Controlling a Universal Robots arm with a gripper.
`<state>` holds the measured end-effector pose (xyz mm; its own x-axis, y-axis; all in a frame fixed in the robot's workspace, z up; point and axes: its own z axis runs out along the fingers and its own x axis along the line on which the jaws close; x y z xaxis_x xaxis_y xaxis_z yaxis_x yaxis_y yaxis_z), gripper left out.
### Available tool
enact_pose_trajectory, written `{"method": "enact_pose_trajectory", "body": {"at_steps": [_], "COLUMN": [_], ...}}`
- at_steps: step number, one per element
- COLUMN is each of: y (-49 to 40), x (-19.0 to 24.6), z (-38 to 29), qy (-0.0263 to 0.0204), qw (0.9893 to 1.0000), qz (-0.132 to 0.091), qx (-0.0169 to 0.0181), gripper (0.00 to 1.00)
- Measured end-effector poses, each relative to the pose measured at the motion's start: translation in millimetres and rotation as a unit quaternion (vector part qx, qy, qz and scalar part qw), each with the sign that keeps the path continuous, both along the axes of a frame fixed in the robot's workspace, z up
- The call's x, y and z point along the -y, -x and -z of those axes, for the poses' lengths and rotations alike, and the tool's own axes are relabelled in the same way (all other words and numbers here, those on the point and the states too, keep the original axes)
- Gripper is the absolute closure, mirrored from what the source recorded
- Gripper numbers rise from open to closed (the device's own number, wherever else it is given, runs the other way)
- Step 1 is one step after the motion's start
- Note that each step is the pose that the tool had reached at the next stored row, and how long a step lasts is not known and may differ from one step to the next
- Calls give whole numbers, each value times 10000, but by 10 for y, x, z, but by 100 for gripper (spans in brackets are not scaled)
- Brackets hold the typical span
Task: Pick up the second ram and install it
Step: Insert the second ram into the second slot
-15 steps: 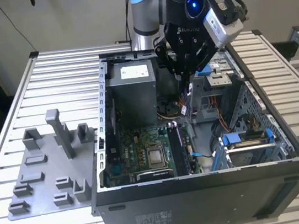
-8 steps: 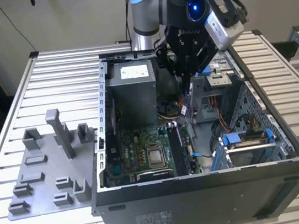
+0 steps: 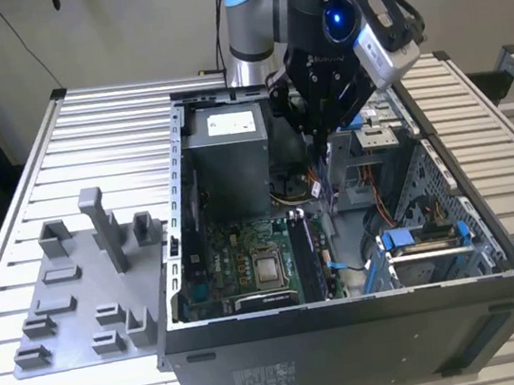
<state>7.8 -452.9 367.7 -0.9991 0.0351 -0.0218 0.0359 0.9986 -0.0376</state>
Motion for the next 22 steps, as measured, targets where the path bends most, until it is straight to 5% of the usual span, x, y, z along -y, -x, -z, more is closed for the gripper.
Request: {"method": "enact_pose_trajectory", "body": {"at_steps": [9, 22], "y": [-5, -11], "x": [0, -32], "z": [54, 277], "qy": [-1, 26], "qw": [10000, 9999], "qz": [-71, -98], "qx": [0, 0], "gripper": [86, 86]}}
